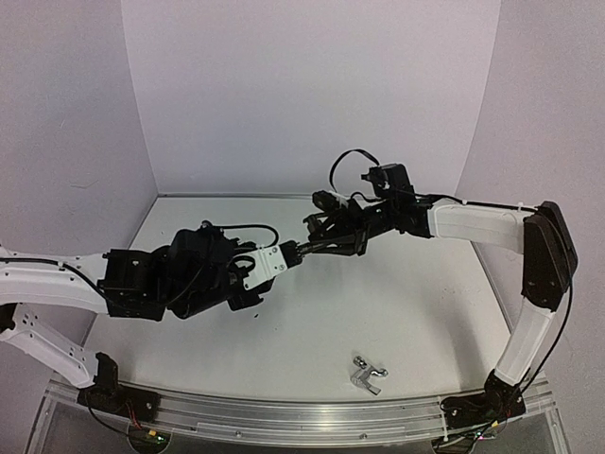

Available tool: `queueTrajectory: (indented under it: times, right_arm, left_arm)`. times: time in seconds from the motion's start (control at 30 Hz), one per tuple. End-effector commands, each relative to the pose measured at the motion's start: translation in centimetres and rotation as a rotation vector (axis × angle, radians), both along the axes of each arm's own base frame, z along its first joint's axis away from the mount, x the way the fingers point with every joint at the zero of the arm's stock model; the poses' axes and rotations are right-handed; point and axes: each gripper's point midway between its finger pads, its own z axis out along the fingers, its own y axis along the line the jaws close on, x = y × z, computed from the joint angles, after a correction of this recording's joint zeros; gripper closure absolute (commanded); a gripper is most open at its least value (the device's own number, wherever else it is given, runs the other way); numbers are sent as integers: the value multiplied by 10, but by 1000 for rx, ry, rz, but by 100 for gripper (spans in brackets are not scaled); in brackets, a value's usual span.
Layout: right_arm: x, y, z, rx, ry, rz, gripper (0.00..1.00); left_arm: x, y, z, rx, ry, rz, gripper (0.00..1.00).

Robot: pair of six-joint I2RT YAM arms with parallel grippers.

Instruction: Install the water faucets

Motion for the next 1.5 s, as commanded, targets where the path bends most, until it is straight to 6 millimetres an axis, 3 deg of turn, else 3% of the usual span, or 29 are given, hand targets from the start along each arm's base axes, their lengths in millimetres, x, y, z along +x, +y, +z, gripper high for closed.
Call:
queueTrajectory:
  times: [0.0,0.1,0.3,0.37,0.53,0.7,0.77,1.13,1.47]
  right_arm:
    - [16,7,30,74,-124,-50,100]
    - [24,5,41,99,-171,-63,100]
    - [52,-5,79,172,-336,-123,100]
    - [58,-7,90,192,-381,-138,100]
    - [60,-8,118,251,-531,-159,100]
    - [50,-14,142,323,-704,-146,100]
    - [45,-16,146,344,-752,-136,100]
    - [16,-31,151,342,-976,-148,100]
    - [-21,-13,122,257,-1055,-70,100]
  left_arm:
    - [-5,-4,-9,178,-212,-25,74]
    - [-3,0,-8,178,-205,6,63]
    - [-30,-3,3,-23,39,-73,10]
    - [-36,-4,4,-91,139,-66,2]
    - [-45,-1,29,-384,446,-72,0]
    - [-16,36,73,-751,723,-63,0]
    - [-17,40,85,-824,810,-108,0]
    - [-4,33,105,-1005,1230,-296,0]
    - [-6,23,105,-949,1328,-439,8]
